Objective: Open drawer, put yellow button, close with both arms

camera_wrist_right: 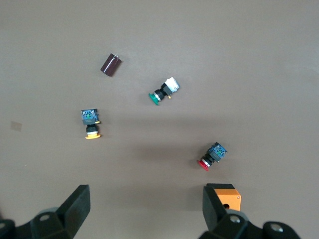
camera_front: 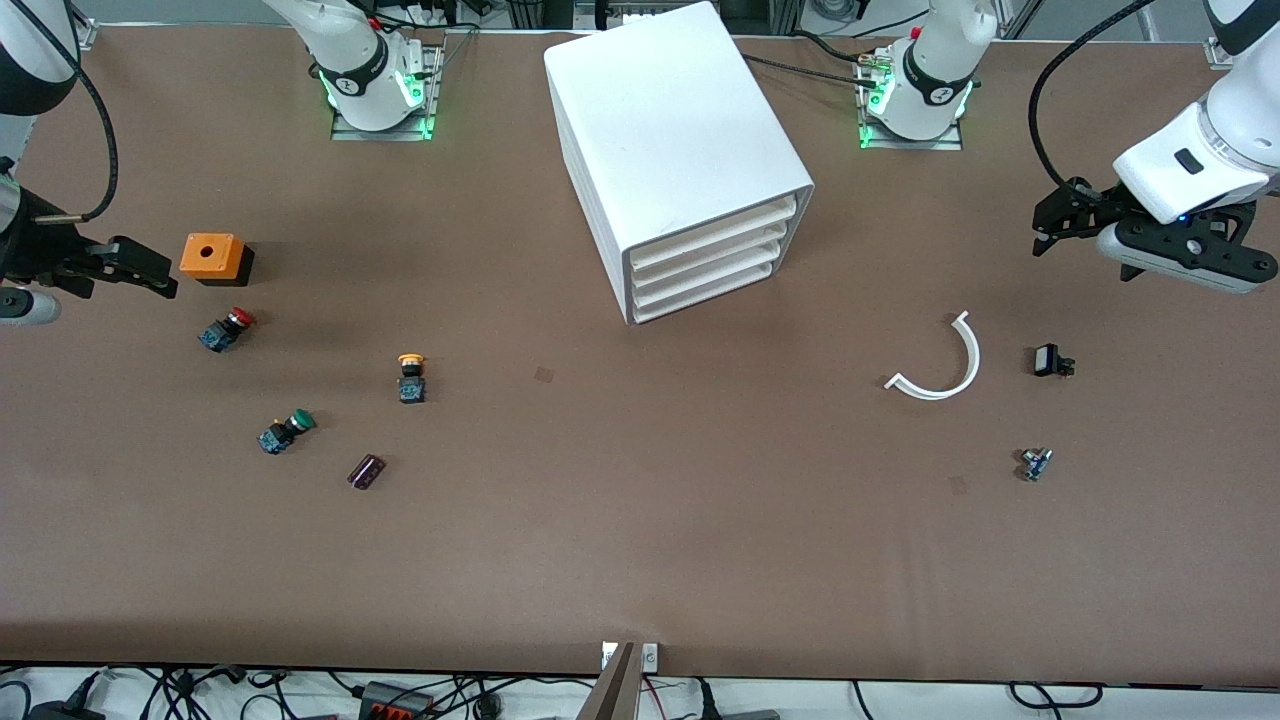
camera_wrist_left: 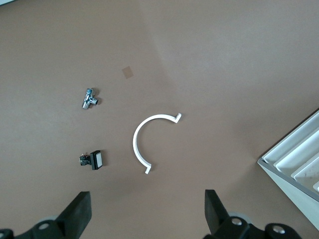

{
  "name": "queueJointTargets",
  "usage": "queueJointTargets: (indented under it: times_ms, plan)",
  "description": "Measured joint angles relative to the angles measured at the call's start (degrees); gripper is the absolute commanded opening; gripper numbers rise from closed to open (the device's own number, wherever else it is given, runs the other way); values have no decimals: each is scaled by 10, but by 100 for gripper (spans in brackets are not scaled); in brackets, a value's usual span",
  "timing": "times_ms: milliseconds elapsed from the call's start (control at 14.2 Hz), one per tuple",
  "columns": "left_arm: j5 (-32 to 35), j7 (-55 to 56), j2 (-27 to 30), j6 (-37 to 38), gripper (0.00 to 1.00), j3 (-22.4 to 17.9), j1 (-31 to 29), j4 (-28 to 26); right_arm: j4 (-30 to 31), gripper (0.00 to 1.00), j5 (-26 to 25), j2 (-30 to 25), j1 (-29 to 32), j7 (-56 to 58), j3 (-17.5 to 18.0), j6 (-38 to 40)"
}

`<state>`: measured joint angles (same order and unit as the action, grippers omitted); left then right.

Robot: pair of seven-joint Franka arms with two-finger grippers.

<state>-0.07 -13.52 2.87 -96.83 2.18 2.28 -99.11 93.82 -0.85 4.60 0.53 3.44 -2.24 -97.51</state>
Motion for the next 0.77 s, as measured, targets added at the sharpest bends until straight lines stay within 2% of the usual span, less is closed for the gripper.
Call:
queueJointTargets:
  times_ms: [563,774]
  plan:
    - [0,0,0,0,100,1,0,0,1,100,0,2,-1,0,0,-2]
    - [0,0,0,6,100,5,2,1,8,100,0,19,-18,0,1,-7]
